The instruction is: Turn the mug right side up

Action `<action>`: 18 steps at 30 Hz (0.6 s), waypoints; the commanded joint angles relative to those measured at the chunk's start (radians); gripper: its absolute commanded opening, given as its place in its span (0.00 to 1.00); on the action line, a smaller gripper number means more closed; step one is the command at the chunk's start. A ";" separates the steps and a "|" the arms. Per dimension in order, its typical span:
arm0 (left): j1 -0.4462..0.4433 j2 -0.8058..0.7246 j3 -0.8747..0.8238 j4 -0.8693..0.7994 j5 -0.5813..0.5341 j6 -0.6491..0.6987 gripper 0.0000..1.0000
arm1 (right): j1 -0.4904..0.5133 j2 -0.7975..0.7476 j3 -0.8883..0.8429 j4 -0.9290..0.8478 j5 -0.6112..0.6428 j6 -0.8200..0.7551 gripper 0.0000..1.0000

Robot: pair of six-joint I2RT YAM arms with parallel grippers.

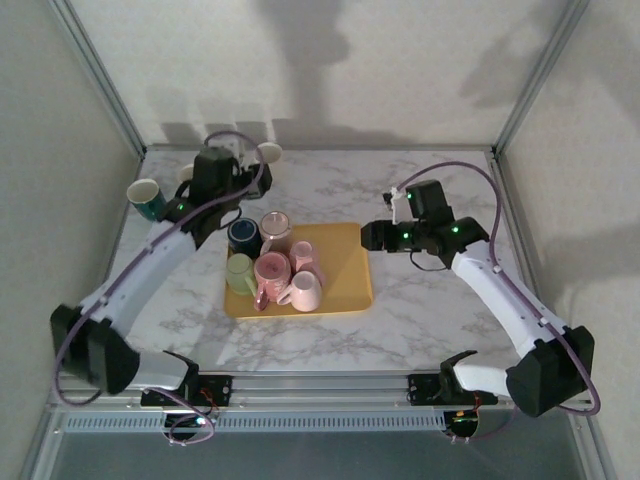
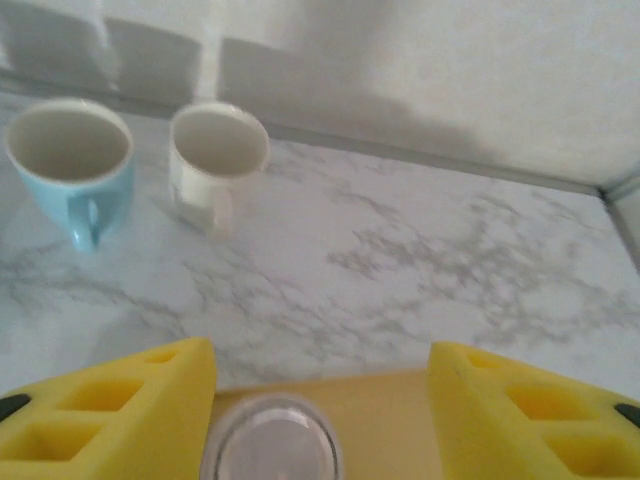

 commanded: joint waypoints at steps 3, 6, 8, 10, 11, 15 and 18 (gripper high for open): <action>0.011 -0.172 -0.194 0.015 0.153 -0.021 0.59 | 0.113 0.001 -0.079 -0.034 0.037 0.057 0.55; 0.017 -0.246 -0.267 -0.005 0.212 -0.016 0.59 | 0.171 0.036 -0.109 0.016 0.049 0.066 0.55; 0.019 -0.286 -0.310 0.003 0.265 -0.013 0.59 | 0.194 0.063 -0.126 0.058 0.048 0.053 0.53; 0.023 -0.319 -0.348 0.012 0.318 -0.008 0.59 | 0.198 0.091 -0.148 0.124 0.026 0.043 0.50; 0.022 -0.330 -0.362 0.017 0.336 -0.007 0.59 | 0.198 0.104 -0.160 0.153 0.015 0.035 0.48; 0.023 -0.354 -0.404 0.010 0.362 -0.005 0.59 | 0.198 0.185 -0.169 0.253 -0.065 0.008 0.49; 0.025 -0.363 -0.431 0.019 0.375 -0.008 0.59 | 0.198 0.236 -0.170 0.309 -0.081 0.008 0.51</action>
